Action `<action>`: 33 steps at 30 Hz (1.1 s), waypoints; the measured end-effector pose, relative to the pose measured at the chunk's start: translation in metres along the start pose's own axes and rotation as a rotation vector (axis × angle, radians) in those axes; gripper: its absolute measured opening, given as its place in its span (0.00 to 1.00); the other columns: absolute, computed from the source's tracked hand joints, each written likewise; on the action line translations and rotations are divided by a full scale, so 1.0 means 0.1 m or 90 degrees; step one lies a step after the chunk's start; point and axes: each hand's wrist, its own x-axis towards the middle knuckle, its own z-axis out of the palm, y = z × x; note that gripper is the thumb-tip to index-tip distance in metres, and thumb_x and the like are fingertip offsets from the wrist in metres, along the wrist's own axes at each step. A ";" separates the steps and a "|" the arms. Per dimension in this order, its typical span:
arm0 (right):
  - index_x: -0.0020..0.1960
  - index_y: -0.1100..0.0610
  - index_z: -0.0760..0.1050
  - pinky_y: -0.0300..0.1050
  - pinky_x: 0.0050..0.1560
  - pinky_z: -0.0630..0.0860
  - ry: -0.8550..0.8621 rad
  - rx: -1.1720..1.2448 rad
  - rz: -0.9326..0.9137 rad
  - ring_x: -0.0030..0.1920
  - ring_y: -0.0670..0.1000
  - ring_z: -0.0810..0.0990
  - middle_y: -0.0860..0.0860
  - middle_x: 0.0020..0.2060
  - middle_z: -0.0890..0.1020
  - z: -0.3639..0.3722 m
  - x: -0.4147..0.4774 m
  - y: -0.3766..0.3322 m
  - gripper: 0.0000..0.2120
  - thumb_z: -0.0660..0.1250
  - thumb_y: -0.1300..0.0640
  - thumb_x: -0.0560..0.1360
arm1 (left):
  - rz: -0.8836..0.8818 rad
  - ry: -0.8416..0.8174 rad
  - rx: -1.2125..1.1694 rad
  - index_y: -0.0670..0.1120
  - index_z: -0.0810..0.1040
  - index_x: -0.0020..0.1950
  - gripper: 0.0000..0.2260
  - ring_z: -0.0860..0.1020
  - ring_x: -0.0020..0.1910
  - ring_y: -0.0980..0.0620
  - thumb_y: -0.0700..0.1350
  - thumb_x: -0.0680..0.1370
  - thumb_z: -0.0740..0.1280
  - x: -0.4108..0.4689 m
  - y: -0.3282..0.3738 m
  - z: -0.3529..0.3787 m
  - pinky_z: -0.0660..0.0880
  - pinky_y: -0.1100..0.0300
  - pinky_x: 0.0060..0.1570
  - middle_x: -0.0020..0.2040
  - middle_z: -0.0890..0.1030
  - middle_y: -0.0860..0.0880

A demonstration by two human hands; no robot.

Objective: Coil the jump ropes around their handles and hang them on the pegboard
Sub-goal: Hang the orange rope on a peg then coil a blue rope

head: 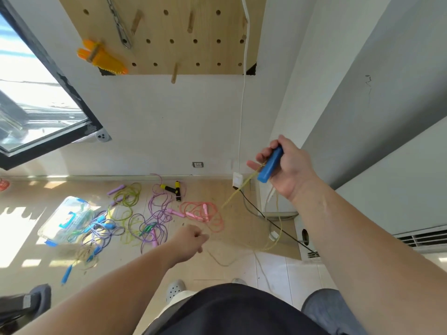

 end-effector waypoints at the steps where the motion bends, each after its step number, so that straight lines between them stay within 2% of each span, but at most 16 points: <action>1: 0.44 0.59 0.74 0.59 0.45 0.84 0.026 -0.066 0.002 0.37 0.57 0.83 0.57 0.34 0.80 -0.06 0.05 -0.01 0.18 0.54 0.51 0.86 | -0.028 0.033 -0.016 0.44 0.77 0.42 0.16 0.80 0.39 0.47 0.51 0.84 0.62 0.00 -0.08 -0.05 0.72 0.58 0.42 0.41 0.84 0.45; 3: 0.55 0.63 0.75 0.59 0.49 0.83 0.077 -0.268 0.039 0.47 0.63 0.85 0.62 0.47 0.82 -0.22 0.18 0.06 0.16 0.54 0.52 0.85 | -0.033 0.074 -0.108 0.43 0.77 0.41 0.15 0.79 0.36 0.44 0.50 0.84 0.63 0.02 -0.13 -0.15 0.74 0.53 0.46 0.33 0.80 0.46; 4: 0.57 0.63 0.74 0.58 0.49 0.83 0.094 -0.375 0.051 0.48 0.64 0.84 0.63 0.51 0.81 -0.31 0.22 0.13 0.15 0.55 0.53 0.84 | -0.025 0.072 -0.165 0.44 0.76 0.41 0.13 0.76 0.31 0.46 0.48 0.83 0.64 0.01 -0.08 -0.19 0.77 0.49 0.47 0.29 0.75 0.48; 6: 0.48 0.59 0.73 0.52 0.44 0.79 0.119 -0.575 0.068 0.44 0.60 0.80 0.64 0.51 0.81 -0.58 0.30 0.27 0.11 0.57 0.54 0.82 | -0.007 0.064 -0.275 0.45 0.73 0.40 0.11 0.68 0.26 0.51 0.44 0.83 0.63 -0.02 0.12 -0.25 0.79 0.43 0.47 0.27 0.67 0.51; 8: 0.42 0.58 0.71 0.54 0.48 0.79 0.144 -0.667 0.106 0.42 0.57 0.76 0.64 0.47 0.79 -0.85 0.32 0.40 0.11 0.57 0.57 0.82 | 0.002 0.102 -0.420 0.48 0.66 0.37 0.13 0.63 0.26 0.51 0.42 0.82 0.60 -0.06 0.36 -0.31 0.76 0.47 0.40 0.27 0.63 0.51; 10: 0.44 0.61 0.73 0.59 0.55 0.80 0.152 -0.569 0.176 0.35 0.56 0.75 0.63 0.42 0.78 -1.05 0.27 0.51 0.09 0.57 0.61 0.80 | -0.004 0.106 -0.612 0.49 0.62 0.36 0.12 0.61 0.26 0.50 0.42 0.80 0.58 -0.08 0.56 -0.37 0.69 0.55 0.33 0.29 0.60 0.50; 12: 0.51 0.65 0.77 0.52 0.40 0.82 0.117 -0.436 0.208 0.30 0.54 0.75 0.61 0.42 0.81 -1.10 0.18 0.59 0.11 0.59 0.61 0.81 | 0.000 0.054 -0.753 0.50 0.64 0.38 0.11 0.61 0.27 0.50 0.44 0.80 0.58 -0.10 0.74 -0.40 0.66 0.58 0.29 0.31 0.60 0.50; 13: 0.53 0.65 0.79 0.47 0.33 0.78 0.085 -0.393 0.201 0.28 0.52 0.73 0.60 0.43 0.82 -1.07 0.12 0.62 0.11 0.60 0.60 0.81 | 0.007 0.020 -0.806 0.50 0.65 0.38 0.11 0.61 0.27 0.51 0.45 0.81 0.58 -0.11 0.83 -0.41 0.66 0.59 0.28 0.31 0.60 0.51; 16: 0.57 0.57 0.82 0.44 0.31 0.68 -0.079 -0.360 0.149 0.27 0.49 0.65 0.56 0.55 0.85 -0.88 -0.11 0.66 0.12 0.62 0.56 0.82 | 0.022 -0.062 -0.929 0.49 0.66 0.37 0.12 0.61 0.28 0.52 0.48 0.81 0.57 -0.11 1.10 -0.42 0.66 0.60 0.24 0.32 0.59 0.52; 18: 0.58 0.48 0.83 0.45 0.32 0.69 -0.239 -0.397 0.122 0.28 0.50 0.66 0.57 0.61 0.82 -0.80 -0.25 0.67 0.11 0.67 0.48 0.79 | 0.045 -0.093 -0.988 0.48 0.66 0.37 0.12 0.61 0.28 0.53 0.47 0.80 0.57 -0.11 1.27 -0.44 0.66 0.62 0.23 0.32 0.60 0.52; 20: 0.60 0.39 0.81 0.46 0.34 0.74 -0.346 -0.501 0.104 0.33 0.50 0.76 0.49 0.62 0.82 -0.78 -0.34 0.69 0.15 0.72 0.43 0.74 | 0.075 -0.116 -1.042 0.47 0.65 0.36 0.09 0.63 0.26 0.53 0.46 0.76 0.60 -0.11 1.43 -0.51 0.67 0.64 0.22 0.30 0.62 0.52; 22: 0.57 0.37 0.81 0.48 0.38 0.80 -0.343 -0.657 0.053 0.49 0.51 0.83 0.38 0.58 0.82 -0.77 -0.35 0.72 0.11 0.72 0.43 0.75 | 0.100 -0.120 -1.102 0.46 0.64 0.35 0.10 0.65 0.25 0.53 0.44 0.75 0.60 -0.11 1.56 -0.61 0.67 0.65 0.22 0.29 0.63 0.51; 24: 0.47 0.42 0.82 0.52 0.44 0.82 -0.294 -0.771 0.005 0.57 0.56 0.82 0.41 0.54 0.83 -0.79 -0.30 0.76 0.04 0.69 0.45 0.78 | 0.120 -0.075 -1.167 0.46 0.63 0.35 0.13 0.64 0.25 0.53 0.43 0.79 0.59 -0.10 1.68 -0.75 0.68 0.64 0.22 0.28 0.63 0.51; 27: 0.48 0.48 0.80 0.55 0.56 0.78 -0.251 -0.884 -0.071 0.55 0.54 0.80 0.47 0.52 0.81 -0.91 -0.22 0.79 0.09 0.63 0.47 0.82 | 0.159 0.053 -1.205 0.47 0.61 0.36 0.15 0.63 0.22 0.52 0.42 0.83 0.56 -0.09 1.79 -0.97 0.69 0.64 0.23 0.28 0.61 0.50; 30: 0.53 0.46 0.79 0.48 0.57 0.76 -0.238 -0.971 -0.137 0.51 0.46 0.77 0.43 0.55 0.75 -1.03 -0.15 0.77 0.09 0.60 0.48 0.83 | 0.161 0.139 -1.190 0.47 0.61 0.38 0.14 0.66 0.24 0.49 0.41 0.83 0.56 -0.07 1.73 -1.09 0.73 0.61 0.27 0.30 0.63 0.48; 33: 0.51 0.47 0.78 0.47 0.51 0.79 -0.226 -0.932 -0.114 0.43 0.43 0.78 0.43 0.46 0.81 -1.04 -0.14 0.77 0.09 0.60 0.50 0.84 | 0.120 0.146 -1.092 0.43 0.67 0.48 0.07 0.78 0.42 0.42 0.45 0.83 0.60 -0.05 1.58 -1.04 0.78 0.50 0.47 0.44 0.76 0.41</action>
